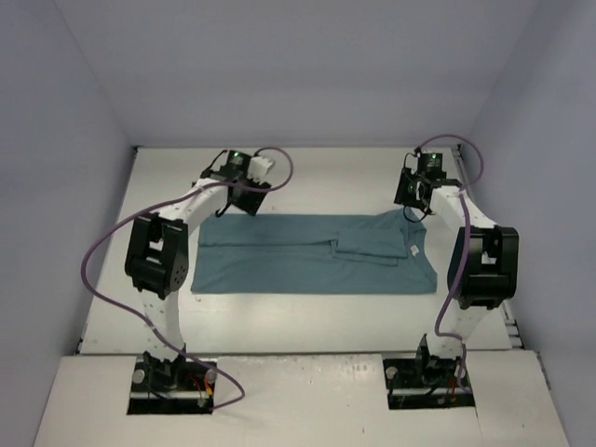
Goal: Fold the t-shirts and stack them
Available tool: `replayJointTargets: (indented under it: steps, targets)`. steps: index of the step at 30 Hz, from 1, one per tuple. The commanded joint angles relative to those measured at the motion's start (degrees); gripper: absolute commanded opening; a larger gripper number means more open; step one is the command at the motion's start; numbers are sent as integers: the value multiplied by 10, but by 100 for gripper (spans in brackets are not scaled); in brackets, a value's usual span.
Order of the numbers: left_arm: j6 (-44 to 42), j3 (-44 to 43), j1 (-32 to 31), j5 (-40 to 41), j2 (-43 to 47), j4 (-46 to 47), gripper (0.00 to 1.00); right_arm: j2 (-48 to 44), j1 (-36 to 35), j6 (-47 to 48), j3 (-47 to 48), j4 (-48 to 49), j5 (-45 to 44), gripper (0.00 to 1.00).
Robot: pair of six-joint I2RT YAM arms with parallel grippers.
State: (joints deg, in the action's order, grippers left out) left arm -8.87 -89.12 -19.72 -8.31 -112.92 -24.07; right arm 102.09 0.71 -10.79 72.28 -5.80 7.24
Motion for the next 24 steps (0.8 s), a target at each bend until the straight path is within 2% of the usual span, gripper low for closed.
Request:
replayJointTargets:
  steps: [1,5,12,19,24]
  targets:
    - [41,-1,51,0,9,16,54,40,1,16,43,11,14,34]
    - [59,4,86,-18,-14,15,52,66,3,17,47,13,19,34]
    - [67,25,107,-15,-42,5,49,90,29,17,32,17,18,33]
    - [83,43,153,-42,-51,11,39,103,71,16,23,17,9,33]
    - [83,39,159,-41,-65,1,37,101,81,18,21,16,-7,33]
